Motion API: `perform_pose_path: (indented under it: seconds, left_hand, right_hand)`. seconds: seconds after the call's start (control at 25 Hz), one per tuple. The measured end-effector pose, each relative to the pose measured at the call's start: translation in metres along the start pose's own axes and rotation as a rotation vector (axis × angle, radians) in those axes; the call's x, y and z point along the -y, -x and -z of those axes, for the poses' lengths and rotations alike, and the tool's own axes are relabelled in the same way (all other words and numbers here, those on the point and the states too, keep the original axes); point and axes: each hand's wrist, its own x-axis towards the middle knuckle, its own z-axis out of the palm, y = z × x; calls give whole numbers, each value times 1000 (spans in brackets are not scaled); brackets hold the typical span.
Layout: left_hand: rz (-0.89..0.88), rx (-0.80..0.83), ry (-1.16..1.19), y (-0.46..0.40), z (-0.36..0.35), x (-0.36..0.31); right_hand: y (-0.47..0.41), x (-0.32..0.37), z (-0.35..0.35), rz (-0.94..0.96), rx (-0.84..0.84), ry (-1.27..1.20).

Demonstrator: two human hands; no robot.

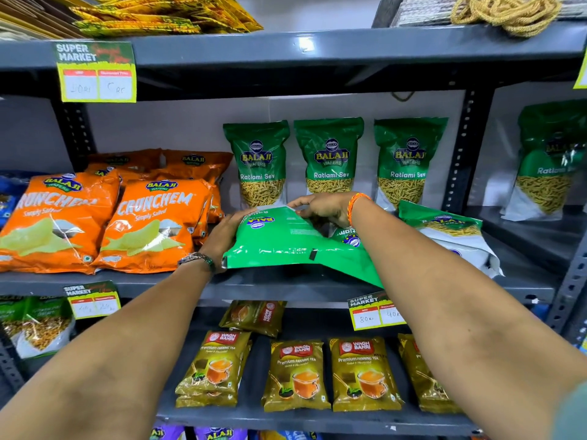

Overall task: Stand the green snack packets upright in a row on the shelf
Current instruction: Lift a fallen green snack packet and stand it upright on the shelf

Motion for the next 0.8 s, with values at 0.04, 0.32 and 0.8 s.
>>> perform_pose_path:
  seconds: [0.04, 0.32, 0.8]
  left_hand:
    - [19, 14, 87, 0, 2, -3]
    - [-111, -228, -199, -9, 3, 11]
    - [-23, -270, 2, -74, 8, 11]
  right_hand:
    - [-2, 0, 0, -13, -11, -38]
    - [-12, 11, -2, -266, -39, -489]
    - [-20, 18, 22, 10, -285, -1245]
